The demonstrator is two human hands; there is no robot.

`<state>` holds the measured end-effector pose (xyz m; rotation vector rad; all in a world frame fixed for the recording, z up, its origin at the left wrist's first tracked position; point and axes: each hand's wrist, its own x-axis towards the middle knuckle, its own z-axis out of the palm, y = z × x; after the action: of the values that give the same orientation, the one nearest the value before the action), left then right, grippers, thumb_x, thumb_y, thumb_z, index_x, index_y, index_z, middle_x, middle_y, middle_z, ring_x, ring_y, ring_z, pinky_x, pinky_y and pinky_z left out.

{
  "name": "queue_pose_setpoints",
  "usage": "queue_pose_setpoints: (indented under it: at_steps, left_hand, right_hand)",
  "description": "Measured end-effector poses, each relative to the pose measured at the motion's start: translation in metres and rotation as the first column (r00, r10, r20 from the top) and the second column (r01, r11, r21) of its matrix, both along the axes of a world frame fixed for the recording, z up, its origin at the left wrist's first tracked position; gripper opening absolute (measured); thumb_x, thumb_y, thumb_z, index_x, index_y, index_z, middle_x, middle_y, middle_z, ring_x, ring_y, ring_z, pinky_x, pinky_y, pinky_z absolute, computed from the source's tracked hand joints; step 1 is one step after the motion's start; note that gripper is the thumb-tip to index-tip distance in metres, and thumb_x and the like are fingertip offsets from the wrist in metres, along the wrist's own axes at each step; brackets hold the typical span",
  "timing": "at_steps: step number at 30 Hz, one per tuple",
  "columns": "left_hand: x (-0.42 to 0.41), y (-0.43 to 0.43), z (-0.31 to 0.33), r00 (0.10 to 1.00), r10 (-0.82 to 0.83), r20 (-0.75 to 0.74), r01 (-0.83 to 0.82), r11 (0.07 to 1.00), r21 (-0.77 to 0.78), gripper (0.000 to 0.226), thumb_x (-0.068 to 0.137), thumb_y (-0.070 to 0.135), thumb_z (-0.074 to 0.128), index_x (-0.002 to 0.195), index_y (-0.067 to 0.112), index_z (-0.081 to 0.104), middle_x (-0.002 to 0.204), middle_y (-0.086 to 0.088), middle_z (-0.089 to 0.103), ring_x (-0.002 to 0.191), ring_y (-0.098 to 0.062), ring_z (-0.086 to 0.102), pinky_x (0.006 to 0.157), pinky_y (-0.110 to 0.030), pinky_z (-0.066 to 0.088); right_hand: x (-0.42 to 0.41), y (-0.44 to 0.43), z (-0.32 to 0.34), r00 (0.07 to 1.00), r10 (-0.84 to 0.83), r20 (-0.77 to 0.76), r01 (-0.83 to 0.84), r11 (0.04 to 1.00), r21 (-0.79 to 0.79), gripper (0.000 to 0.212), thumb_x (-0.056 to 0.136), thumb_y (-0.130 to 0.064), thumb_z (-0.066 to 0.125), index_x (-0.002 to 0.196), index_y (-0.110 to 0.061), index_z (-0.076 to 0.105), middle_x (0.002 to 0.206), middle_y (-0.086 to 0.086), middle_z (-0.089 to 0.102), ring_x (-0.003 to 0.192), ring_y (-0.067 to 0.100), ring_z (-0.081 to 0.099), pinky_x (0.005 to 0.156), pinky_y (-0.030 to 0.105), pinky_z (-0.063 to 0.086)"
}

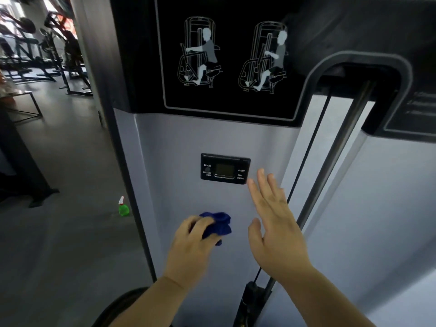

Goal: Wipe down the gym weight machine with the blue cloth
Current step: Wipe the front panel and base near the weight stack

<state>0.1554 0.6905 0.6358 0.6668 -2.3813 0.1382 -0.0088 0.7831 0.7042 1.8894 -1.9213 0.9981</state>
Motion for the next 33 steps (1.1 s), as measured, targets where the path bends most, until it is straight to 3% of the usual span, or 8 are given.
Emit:
queue_pose_setpoints:
  at_steps: [2,6,10,14,20,26,30,33]
  left_hand:
    - [-0.012,0.005,0.023,0.971,-0.016,-0.238,-0.024,0.986,-0.165,0.023,0.077,0.006,0.078,0.098,0.016,0.079,0.121,0.001,0.051,0.109,-0.022,0.045,0.099,-0.025,0.042]
    - [-0.047,0.014,0.078,0.863,-0.103,-0.495,-0.018,0.972,-0.235,0.03,0.103,0.014,0.047,0.104,0.015,0.077,0.125,-0.004,0.051,0.114,-0.029,0.046,0.112,-0.025,0.029]
    - [-0.068,-0.001,0.042,0.897,-0.158,-0.413,0.013,0.943,-0.332,0.037,0.107,0.023,0.044,0.099,0.014,0.078,0.124,-0.001,0.051,0.111,-0.024,0.049,0.103,-0.028,0.041]
    - [-0.061,-0.008,-0.014,0.958,-0.214,-0.192,0.137,0.926,-0.352,0.02,0.097,0.018,0.057,0.115,0.023,0.065,0.126,0.002,0.052,0.11,-0.022,0.052,0.086,-0.04,0.054]
    - [-0.093,0.01,0.065,0.899,-0.292,-0.326,0.138,0.896,-0.421,0.026,0.105,0.023,0.047,0.11,0.018,0.072,0.127,-0.003,0.055,0.111,-0.028,0.052,0.091,-0.042,0.051]
    - [-0.108,0.021,0.042,0.942,-0.252,-0.223,0.163,0.921,-0.353,0.022,0.077,0.01,0.072,0.094,0.024,0.073,0.127,0.003,0.052,0.112,-0.027,0.048,0.088,-0.038,0.037]
    - [-0.129,0.065,0.098,0.799,-0.425,-0.424,0.354,0.904,-0.239,0.022,0.102,0.018,0.045,0.111,0.02,0.066,0.131,-0.006,0.045,0.114,-0.028,0.046,0.104,-0.023,0.037]
    - [-0.143,0.087,0.147,0.704,-0.572,-0.421,0.524,0.819,-0.234,0.018,0.101,0.019,0.049,0.118,0.019,0.051,0.13,-0.007,0.041,0.118,-0.022,0.048,0.102,-0.016,0.04]
  right_hand:
    - [-0.001,0.004,0.0,1.0,0.0,0.0,0.0,1.0,0.0,0.086,0.085,0.001,0.05,0.156,-0.024,0.009,0.163,-0.019,-0.004,0.151,0.007,-0.002,0.121,0.027,0.0]
    - [-0.004,0.012,0.005,0.999,-0.009,0.032,0.01,0.999,-0.036,0.082,0.085,0.0,0.048,0.155,-0.02,0.012,0.164,-0.016,0.005,0.151,0.008,0.004,0.122,0.032,0.007]
    - [-0.019,0.027,0.007,0.994,-0.097,0.056,0.098,0.995,-0.016,0.077,0.087,-0.004,0.046,0.155,-0.025,0.015,0.162,-0.023,0.001,0.15,0.005,0.0,0.122,0.035,0.009]
    - [-0.036,0.045,0.007,0.983,-0.175,0.059,0.175,0.985,0.006,0.074,0.088,-0.008,0.043,0.153,-0.028,0.015,0.159,-0.028,-0.005,0.149,0.001,-0.004,0.121,0.029,0.007]
    - [-0.048,0.061,0.003,0.97,-0.227,0.088,0.227,0.974,0.011,0.074,0.088,-0.005,0.044,0.155,-0.023,0.018,0.162,-0.019,0.003,0.15,0.006,-0.002,0.121,0.025,0.0]
    - [-0.063,0.083,0.013,0.951,-0.285,0.116,0.289,0.957,-0.017,0.074,0.091,-0.006,0.044,0.154,-0.032,0.016,0.162,-0.023,0.0,0.15,0.002,-0.004,0.121,0.032,0.012]
    - [-0.059,0.106,0.042,0.866,-0.247,0.435,0.284,0.959,-0.019,0.048,0.102,-0.02,0.046,0.14,-0.049,0.039,0.144,-0.036,0.037,0.137,-0.012,0.028,0.107,0.005,0.024]
    - [-0.053,0.117,0.068,0.569,0.096,0.817,0.054,0.987,-0.154,0.035,0.107,-0.024,0.034,0.118,-0.032,0.066,0.112,-0.017,0.07,0.108,0.004,0.063,0.092,0.023,0.05]
